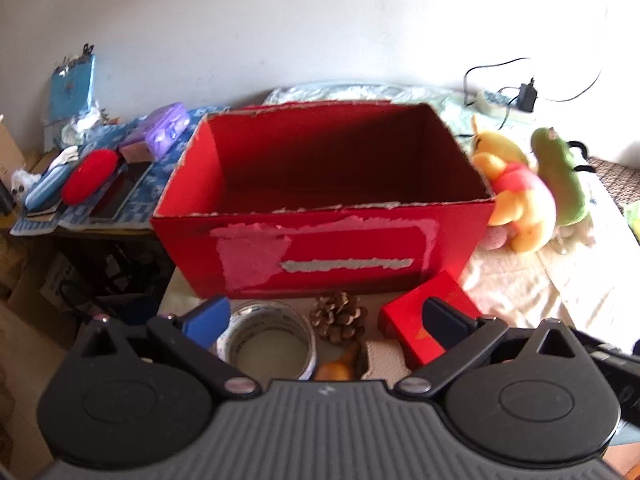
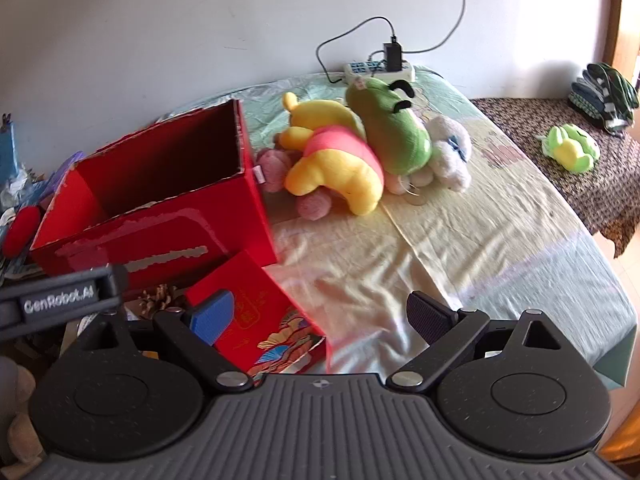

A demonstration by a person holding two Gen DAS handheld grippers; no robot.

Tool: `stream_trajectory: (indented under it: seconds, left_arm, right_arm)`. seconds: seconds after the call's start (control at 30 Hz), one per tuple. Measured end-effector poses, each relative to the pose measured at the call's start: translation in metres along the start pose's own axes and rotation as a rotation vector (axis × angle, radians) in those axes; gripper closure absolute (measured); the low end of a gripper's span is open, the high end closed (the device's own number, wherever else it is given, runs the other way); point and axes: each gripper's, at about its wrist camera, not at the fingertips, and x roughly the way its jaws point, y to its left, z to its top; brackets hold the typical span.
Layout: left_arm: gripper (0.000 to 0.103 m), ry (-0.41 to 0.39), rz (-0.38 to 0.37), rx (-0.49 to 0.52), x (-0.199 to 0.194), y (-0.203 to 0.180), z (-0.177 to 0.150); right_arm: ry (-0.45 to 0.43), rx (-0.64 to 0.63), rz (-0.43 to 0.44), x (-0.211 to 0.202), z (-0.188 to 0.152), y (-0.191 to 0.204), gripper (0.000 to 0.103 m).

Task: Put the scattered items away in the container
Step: 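Approach the red gift box with the right tool, fingers open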

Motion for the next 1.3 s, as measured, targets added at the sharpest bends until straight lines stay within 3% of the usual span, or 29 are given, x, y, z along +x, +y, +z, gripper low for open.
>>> stream_trajectory:
  seconds: [0.2,0.7,1.3]
  left_arm:
    - [0.001,0.02,0.043,0.015,0.001,0.006,-0.002]
    - [0.001,0.017,0.11,-0.056,-0.009,0.049,-0.021]
    - [0.001,0.064,0.099,-0.067,0.003,0.056,-0.027]
  right_arm:
    - [0.051,0.055,0.001,0.013,0.001,-0.006,0.01]
    - [0.059,-0.087,0.096,0.008,-0.01,0.047,0.011]
    - [0.074,-0.116,0.081,0.013,-0.016,0.064,0.011]
